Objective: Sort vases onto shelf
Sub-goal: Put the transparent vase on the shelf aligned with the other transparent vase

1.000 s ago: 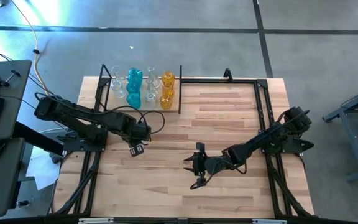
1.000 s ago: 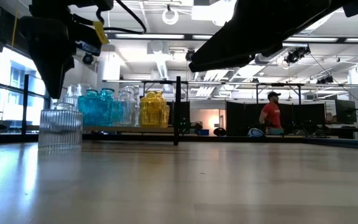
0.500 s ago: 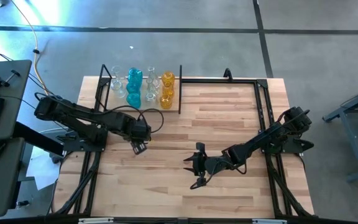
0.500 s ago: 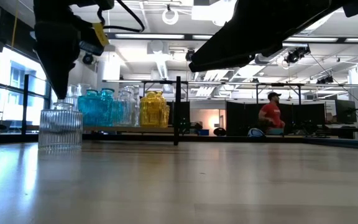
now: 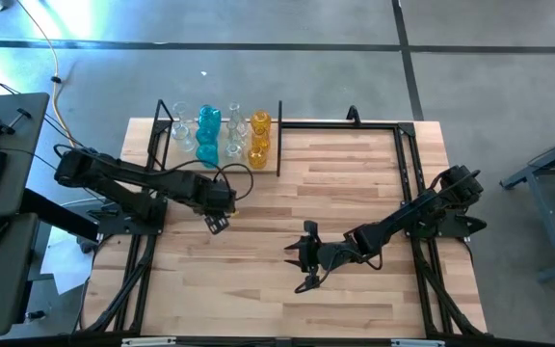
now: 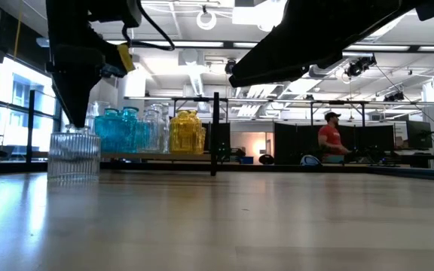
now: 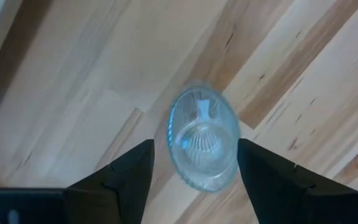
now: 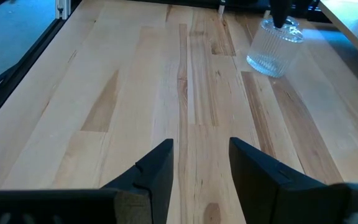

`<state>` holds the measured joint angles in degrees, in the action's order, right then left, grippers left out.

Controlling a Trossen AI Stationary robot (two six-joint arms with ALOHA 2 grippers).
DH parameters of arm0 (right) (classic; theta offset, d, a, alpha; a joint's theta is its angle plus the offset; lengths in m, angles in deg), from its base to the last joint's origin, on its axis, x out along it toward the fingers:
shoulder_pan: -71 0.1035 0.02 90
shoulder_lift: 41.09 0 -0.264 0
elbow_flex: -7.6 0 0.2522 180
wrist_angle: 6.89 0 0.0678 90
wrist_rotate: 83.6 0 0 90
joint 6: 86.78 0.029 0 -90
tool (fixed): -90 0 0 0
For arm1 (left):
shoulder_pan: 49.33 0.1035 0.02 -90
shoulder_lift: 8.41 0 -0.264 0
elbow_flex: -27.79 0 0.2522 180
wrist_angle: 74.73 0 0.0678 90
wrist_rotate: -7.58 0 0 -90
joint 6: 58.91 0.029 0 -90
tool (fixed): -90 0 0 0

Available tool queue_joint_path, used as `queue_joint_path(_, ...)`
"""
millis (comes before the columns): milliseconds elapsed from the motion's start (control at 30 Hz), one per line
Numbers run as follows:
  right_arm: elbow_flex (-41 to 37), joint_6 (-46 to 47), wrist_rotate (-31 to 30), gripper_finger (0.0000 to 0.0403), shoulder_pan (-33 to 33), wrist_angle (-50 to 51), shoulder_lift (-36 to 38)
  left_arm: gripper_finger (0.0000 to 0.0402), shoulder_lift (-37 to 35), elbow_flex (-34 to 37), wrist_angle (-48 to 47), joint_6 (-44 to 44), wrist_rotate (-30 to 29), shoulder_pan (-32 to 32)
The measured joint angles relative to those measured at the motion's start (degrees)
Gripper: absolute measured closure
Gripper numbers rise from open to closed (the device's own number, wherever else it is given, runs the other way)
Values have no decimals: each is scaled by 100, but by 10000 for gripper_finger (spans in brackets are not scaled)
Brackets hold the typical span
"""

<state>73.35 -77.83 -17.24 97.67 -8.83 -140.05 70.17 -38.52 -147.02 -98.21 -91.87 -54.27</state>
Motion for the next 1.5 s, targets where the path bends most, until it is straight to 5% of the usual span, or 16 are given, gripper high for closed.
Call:
queue_joint_path(633, 2, 0, 0, 265, 0, 17, 0, 218, 144, 9, -103, 449, 404, 383)
queue_joint_path(1000, 0, 0, 0, 265, 0, 17, 0, 270, 159, 2, -557, 1855, 423, 381)
queue_joint_path(1500, 0, 0, 0, 265, 0, 15, 0, 270, 164, -606, -2354, 3197, -1052, 436)
